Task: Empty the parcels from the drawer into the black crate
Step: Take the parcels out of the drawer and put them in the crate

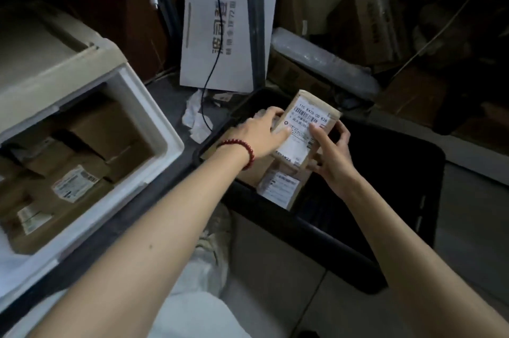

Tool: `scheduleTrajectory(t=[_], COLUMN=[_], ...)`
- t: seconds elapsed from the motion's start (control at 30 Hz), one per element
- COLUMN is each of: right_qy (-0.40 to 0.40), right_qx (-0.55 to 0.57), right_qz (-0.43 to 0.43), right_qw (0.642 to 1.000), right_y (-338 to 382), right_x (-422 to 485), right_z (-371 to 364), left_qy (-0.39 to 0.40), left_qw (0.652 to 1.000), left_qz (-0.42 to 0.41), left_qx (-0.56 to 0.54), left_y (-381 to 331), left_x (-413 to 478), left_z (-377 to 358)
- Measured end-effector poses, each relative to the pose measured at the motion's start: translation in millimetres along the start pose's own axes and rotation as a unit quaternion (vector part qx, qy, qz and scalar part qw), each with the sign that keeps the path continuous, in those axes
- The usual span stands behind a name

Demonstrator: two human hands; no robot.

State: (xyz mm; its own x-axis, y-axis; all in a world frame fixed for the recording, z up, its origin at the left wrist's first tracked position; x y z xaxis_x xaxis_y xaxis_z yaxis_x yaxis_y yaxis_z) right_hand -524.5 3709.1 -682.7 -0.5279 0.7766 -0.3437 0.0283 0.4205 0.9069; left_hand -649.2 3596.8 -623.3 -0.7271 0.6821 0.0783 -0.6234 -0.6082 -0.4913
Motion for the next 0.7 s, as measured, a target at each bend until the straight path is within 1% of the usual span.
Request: scheduleTrajectory(t=[0.1, 0.23, 0.4, 0.53, 0.63, 0.7], right_qy=[-0.025, -0.047, -0.05, -0.033, -0.005, 0.001], right_qx=[-0.045, -0.098, -0.15, -0.162, -0.169, -0.179], right_qz=[-0.011, -0.047, -0.093, -0.121, -0.136, -0.142], right_qw=[0.999, 0.993, 0.983, 0.979, 0.976, 0.974], right_y=[-15.5, -45.0, -84.1, -108.1, -118.0, -122.5], right_x=[8.0, 15.8, 18.9, 17.3, 13.1, 14.0], right_z=[31.1, 55.4, 58.7, 52.5, 41.7, 35.7], left_qy=[0.014, 0.026, 0.005, 0.013, 0.013, 0.016], left_qw=[0.999, 0.989, 0.963, 0.955, 0.954, 0.957], left_qz=[-0.022, -0.091, -0.178, -0.188, -0.177, -0.161], left_qx=[0.035, 0.111, 0.202, 0.228, 0.242, 0.241], left_y=[-8.6, -7.0, 6.3, 20.3, 24.6, 28.5], left_x=[-3.8, -1.5, -3.9, -5.0, -5.2, -4.4], left_z=[-40.4, -70.7, -101.7, -113.3, -112.0, -109.9])
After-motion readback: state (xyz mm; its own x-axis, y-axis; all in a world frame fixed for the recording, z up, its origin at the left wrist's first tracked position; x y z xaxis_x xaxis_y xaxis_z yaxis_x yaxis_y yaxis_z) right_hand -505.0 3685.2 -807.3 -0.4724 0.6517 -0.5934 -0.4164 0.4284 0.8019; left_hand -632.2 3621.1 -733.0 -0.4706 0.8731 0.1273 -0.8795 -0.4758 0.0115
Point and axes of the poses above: each hand's wrist, its own x-axis towards the middle knuckle, its own z-axis out of the back of the hand, y = z × x, the point moved 5 cm from there along x, towards the middle knuckle, and after that the axes turned 13 degrees about -y, right-handed, at the moved point
